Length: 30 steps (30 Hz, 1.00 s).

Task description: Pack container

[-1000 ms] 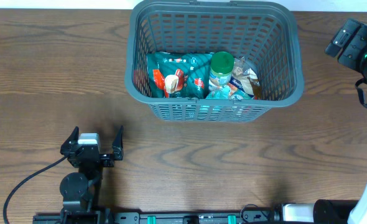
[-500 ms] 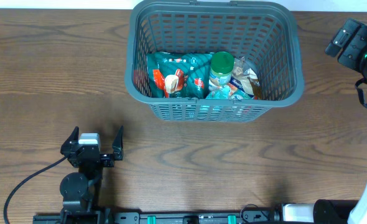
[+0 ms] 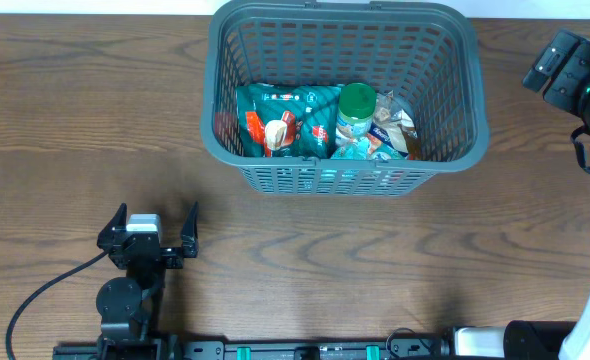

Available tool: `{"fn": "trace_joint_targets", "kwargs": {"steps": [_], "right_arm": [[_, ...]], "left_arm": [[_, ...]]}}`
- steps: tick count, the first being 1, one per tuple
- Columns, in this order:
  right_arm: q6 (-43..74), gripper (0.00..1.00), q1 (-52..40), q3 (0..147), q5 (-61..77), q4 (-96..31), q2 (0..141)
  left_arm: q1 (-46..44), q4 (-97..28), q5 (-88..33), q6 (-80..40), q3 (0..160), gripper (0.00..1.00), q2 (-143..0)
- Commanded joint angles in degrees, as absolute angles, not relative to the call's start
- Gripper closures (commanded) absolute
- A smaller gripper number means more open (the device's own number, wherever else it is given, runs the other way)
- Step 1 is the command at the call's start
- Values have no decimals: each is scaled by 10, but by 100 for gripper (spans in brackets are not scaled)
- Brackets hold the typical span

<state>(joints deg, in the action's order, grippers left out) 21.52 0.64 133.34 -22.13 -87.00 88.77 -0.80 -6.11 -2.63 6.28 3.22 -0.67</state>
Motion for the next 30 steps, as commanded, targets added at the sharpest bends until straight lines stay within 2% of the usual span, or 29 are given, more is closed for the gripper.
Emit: {"fn": "trace_joint_targets", "kwargs": {"steps": [1, 16, 20, 25, 30], "right_arm": [[223, 1, 11, 1334, -229, -870, 889], [186, 1, 11, 1334, -262, -871, 879], [126, 1, 11, 1325, -212, -856, 852], [29, 1, 11, 1254, -136, -754, 784], [-29, 1, 11, 1078, -79, -616, 670]], "left_arm": [[-5, -65, -24, 73, 15, 1, -3], [-5, -65, -24, 73, 15, 1, -3], [-5, -65, -24, 73, 15, 1, -3], [-5, -65, -24, 73, 15, 1, -3], [-5, -65, -24, 73, 15, 1, -3]]}}
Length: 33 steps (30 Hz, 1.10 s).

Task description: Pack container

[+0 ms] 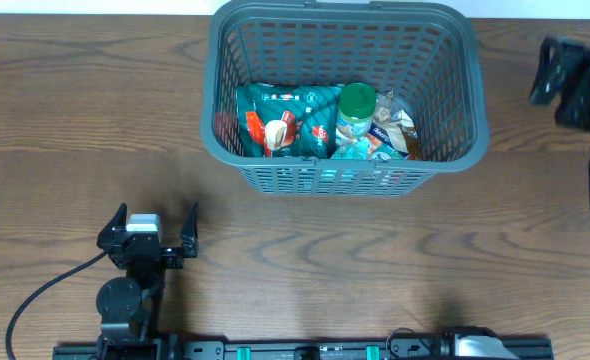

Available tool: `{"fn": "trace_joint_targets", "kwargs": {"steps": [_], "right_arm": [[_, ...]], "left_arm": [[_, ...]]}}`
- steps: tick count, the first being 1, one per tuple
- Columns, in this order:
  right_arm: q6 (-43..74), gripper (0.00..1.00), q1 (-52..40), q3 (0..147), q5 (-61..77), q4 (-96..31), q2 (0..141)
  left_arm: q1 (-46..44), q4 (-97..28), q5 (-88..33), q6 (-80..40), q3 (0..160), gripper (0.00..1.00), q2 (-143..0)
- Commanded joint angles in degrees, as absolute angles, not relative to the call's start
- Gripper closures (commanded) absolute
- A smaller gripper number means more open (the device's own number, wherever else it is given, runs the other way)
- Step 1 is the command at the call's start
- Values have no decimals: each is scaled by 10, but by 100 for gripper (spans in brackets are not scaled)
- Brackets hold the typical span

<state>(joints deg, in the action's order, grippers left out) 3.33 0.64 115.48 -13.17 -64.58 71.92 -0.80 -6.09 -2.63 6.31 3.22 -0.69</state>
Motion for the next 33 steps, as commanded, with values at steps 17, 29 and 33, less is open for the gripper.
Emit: {"fn": "trace_joint_targets", "kwargs": {"steps": [17, 29, 33], "right_arm": [[-86, 1, 11, 463, 20, -290, 295], [-47, 1, 11, 217, 20, -166, 136], [-43, 1, 11, 171, 20, -155, 107]], "left_arm": [[-5, -65, -24, 73, 15, 1, -3], [-5, -65, -24, 73, 15, 1, -3], [-5, -65, -24, 73, 15, 1, -3]]}}
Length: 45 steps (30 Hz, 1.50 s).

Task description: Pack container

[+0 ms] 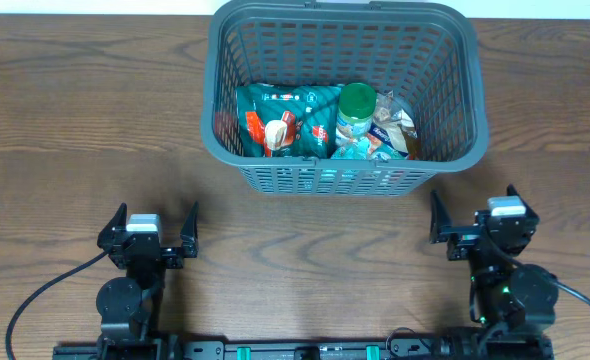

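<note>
A grey plastic basket (445, 100) stands at the back middle of the wooden table. Inside it lie a teal snack bag (285, 118), a jar with a green lid (356, 104) and a pale snack packet (393, 130). My left gripper (153, 222) rests near the front left edge, open, nothing between its fingers. My right gripper (472, 208) rests near the front right edge, open and empty as well, just in front of the basket's right corner.
A black cable (45, 290) trails from the left arm's base toward the front left corner. The arms' mounting rail (305, 350) runs along the front edge.
My right arm has moved from the far right edge level with the basket, down to its rest spot near the front right edge, gripper open. The left arm and basket contents are unchanged.
My right arm was raised at the far right beside the basket, then a little nearer the edge and blurred with motion, and now sits at the front right. The basket held the same items throughout and the left arm stayed still.
</note>
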Available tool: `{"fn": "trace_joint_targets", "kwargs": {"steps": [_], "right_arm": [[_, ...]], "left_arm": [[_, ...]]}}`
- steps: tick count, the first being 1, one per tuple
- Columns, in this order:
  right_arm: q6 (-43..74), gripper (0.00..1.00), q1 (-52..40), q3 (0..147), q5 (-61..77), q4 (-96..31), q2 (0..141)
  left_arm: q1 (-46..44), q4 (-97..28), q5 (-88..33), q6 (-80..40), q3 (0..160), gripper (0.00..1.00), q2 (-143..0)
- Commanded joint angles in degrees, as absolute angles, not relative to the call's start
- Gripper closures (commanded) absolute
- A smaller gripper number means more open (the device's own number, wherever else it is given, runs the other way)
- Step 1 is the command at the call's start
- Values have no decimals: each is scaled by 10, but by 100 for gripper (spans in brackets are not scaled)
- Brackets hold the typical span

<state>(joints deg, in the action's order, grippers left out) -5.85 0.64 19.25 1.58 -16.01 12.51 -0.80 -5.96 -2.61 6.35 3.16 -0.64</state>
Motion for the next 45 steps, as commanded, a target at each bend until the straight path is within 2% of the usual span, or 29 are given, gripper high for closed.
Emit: {"fn": "trace_joint_targets", "kwargs": {"steps": [1, 13, 20, 25, 38, 45], "right_arm": [[-40, 1, 11, 160, 20, -153, 101], [-39, 1, 11, 59, 18, -120, 2], [-39, 1, 11, 39, 13, -100, 3], [-38, 1, 11, 3, 15, -39, 3], [18, 1, 11, 3, -93, -29, 3], [32, 1, 11, 3, -96, -30, 3]], "left_arm": [[-5, -65, -24, 73, 15, 1, -3], [-5, -65, -24, 73, 15, 1, -3], [-5, -65, -24, 73, 15, 1, -3], [-5, -65, -24, 73, 15, 1, -3], [-5, -65, -24, 73, 15, 1, -3], [-5, -65, -24, 73, 15, 1, -3]]}}
